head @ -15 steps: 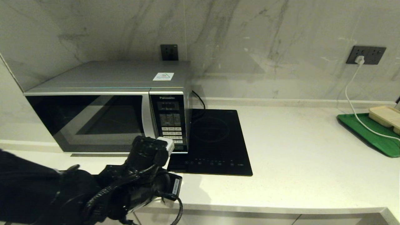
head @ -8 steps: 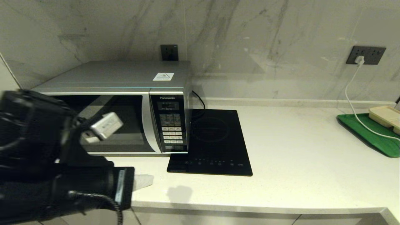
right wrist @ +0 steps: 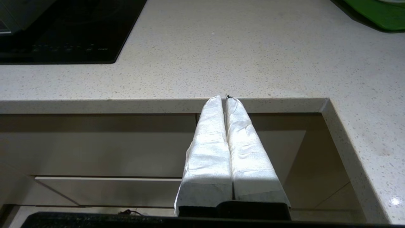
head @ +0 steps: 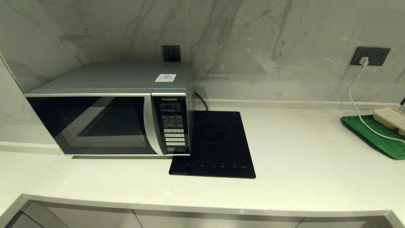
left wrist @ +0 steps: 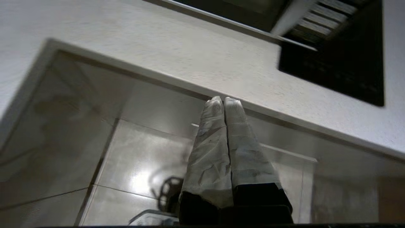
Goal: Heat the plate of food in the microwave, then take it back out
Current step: Open the microwave oven
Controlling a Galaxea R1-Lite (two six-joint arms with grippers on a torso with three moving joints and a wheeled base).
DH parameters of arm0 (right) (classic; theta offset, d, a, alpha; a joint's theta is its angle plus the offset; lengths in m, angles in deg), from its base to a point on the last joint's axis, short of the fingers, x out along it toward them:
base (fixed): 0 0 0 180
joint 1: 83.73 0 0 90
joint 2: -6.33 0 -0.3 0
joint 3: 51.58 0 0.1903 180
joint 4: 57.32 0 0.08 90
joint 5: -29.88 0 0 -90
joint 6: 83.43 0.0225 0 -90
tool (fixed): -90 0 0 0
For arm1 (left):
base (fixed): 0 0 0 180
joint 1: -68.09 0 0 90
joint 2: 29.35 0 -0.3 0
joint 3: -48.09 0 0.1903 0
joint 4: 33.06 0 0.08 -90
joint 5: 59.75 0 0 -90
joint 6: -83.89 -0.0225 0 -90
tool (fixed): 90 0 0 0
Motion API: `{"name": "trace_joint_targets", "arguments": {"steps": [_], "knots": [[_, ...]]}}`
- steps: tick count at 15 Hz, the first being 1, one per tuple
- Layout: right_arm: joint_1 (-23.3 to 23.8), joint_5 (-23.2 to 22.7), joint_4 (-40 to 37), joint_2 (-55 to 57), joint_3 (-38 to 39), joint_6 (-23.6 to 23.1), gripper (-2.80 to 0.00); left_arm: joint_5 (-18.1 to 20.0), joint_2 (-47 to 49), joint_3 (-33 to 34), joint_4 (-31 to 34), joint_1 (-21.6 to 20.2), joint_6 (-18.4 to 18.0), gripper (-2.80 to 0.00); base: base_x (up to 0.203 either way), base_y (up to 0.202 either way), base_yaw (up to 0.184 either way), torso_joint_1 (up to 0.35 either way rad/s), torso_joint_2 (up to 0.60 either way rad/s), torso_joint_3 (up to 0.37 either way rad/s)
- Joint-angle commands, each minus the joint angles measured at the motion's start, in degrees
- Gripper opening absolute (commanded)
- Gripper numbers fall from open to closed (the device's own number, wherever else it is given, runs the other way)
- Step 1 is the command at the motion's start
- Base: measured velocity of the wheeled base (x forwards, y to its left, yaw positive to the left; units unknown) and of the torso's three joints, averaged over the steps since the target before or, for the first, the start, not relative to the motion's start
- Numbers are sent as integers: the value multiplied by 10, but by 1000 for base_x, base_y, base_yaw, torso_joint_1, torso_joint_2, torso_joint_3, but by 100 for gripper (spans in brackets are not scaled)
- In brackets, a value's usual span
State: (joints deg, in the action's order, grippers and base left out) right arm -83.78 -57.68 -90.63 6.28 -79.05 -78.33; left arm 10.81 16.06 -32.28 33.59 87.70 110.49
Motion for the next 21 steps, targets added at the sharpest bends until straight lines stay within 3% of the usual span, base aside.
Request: {"name": "trace_joint_targets", "arguments": {"steps": [1,3,5,7,9,11,13,16,17,21], "knots": [[0,0,-1,0,0,0,-280,-3,-137,27,25,-106,-36,-280,0,0,0,0,0,0],[0,0,-1,0,0,0,-280,13,-225,76,29,-193,-129,-280,0,0,0,0,0,0],[0,0,-1,0,0,1,-280,66,-287,118,24,-241,-185,-280,0,0,0,0,0,0],[0,0,-1,0,0,0,-280,114,-293,139,-18,-255,-231,-280,0,0,0,0,0,0],[0,0,-1,0,0,0,-280,156,-293,188,-143,-252,-291,-280,0,0,0,0,0,0],[0,0,-1,0,0,0,-280,179,-294,246,-209,-249,-337,-280,0,0,0,0,0,0],[0,0,-1,0,0,0,-280,191,-294,270,-221,-246,-331,-280,0,0,0,0,0,0],[0,0,-1,0,0,0,-280,200,-288,274,-219,-174,-331,-280,0,0,0,0,0,0],[0,0,-1,0,0,1,-280,198,-299,295,-218,-167,-338,-280,0,0,0,0,0,0],[0,0,-1,0,0,1,-280,197,-424,411,-215,-196,-404,-280,0,0,0,0,0,0]]}}
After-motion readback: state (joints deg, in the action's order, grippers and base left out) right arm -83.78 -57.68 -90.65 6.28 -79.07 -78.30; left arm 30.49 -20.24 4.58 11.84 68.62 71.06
